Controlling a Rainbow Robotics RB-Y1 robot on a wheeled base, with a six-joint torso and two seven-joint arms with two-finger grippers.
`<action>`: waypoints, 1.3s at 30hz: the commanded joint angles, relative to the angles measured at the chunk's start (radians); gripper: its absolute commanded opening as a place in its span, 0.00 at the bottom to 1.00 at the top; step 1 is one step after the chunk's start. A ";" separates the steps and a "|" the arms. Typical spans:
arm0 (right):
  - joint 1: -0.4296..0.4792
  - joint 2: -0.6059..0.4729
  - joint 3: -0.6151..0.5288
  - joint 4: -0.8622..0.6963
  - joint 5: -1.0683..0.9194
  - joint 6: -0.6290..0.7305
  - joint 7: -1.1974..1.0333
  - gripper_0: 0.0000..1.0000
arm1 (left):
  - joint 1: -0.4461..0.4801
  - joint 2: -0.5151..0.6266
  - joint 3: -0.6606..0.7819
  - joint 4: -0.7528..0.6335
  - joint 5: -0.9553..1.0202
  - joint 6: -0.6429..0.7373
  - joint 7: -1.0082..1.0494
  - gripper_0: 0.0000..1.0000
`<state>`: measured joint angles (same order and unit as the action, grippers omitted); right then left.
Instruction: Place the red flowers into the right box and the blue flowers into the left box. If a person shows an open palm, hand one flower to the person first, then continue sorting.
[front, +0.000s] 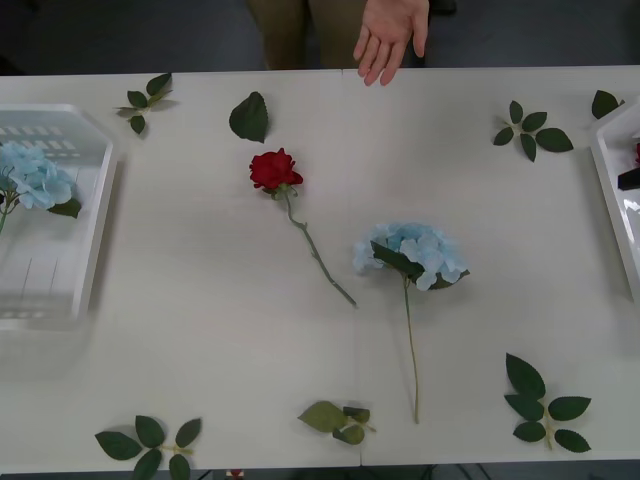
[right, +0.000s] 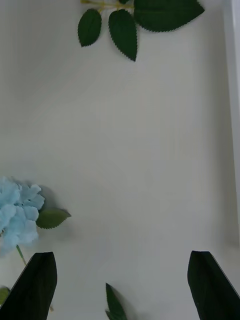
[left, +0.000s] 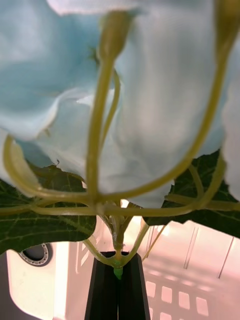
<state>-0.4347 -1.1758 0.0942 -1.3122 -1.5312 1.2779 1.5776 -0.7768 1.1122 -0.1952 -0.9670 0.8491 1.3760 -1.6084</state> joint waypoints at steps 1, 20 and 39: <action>0.246 -0.053 -0.042 -0.248 0.072 -0.158 0.030 0.76 | 0.007 -0.008 0.020 0.004 -0.027 -0.029 0.018 0.00; 0.332 0.117 0.188 -0.559 0.367 -0.439 -0.022 0.76 | 0.017 -0.008 0.019 0.001 0.010 -0.031 0.004 1.00; 0.188 0.260 0.479 -0.601 0.511 -0.477 -0.203 0.76 | 0.017 -0.058 0.019 -0.191 0.165 0.081 -0.139 1.00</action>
<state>-0.2268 -0.9619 0.5324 -1.8817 -1.0664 0.8211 1.4956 -0.7723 1.0682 -0.1952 -1.1191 0.9838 1.4473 -1.6922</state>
